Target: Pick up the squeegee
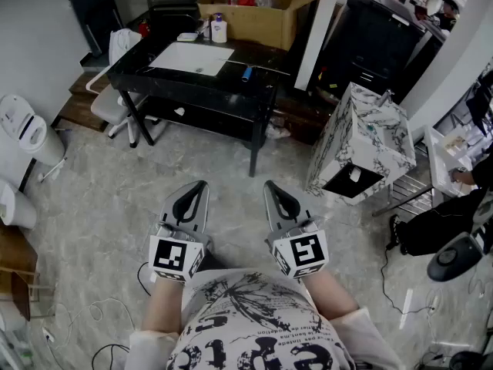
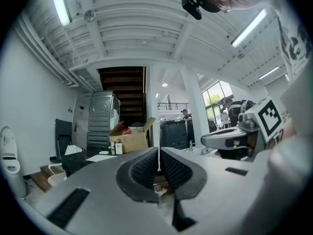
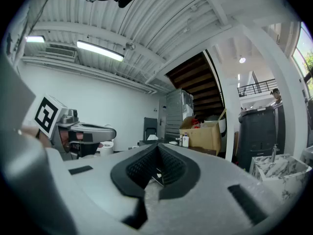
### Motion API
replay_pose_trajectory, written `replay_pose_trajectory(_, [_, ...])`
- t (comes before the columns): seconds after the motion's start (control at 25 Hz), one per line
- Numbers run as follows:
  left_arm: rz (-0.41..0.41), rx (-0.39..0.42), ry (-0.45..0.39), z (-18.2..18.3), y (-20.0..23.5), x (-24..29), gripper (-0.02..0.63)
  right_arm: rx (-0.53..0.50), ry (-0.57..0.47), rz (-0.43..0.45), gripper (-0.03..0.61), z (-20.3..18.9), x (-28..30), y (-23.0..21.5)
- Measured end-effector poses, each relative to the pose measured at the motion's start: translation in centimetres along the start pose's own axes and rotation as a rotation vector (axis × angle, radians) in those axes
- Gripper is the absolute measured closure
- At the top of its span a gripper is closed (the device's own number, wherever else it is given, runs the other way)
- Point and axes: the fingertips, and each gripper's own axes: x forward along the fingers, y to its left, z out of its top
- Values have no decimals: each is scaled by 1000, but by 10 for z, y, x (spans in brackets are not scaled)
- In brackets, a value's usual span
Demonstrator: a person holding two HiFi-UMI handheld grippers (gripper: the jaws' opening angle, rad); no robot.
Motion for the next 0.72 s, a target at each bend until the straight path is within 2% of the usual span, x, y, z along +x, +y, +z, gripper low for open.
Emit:
replay_pose_trajectory(0.36, [-2, -10, 7, 1, 4, 11, 601, 24, 22, -9, 588, -7, 9, -10])
replay_pose_trajectory(0.72, [0, -30, 46, -11, 26, 34, 601, 96, 80, -33, 586, -29, 41, -23])
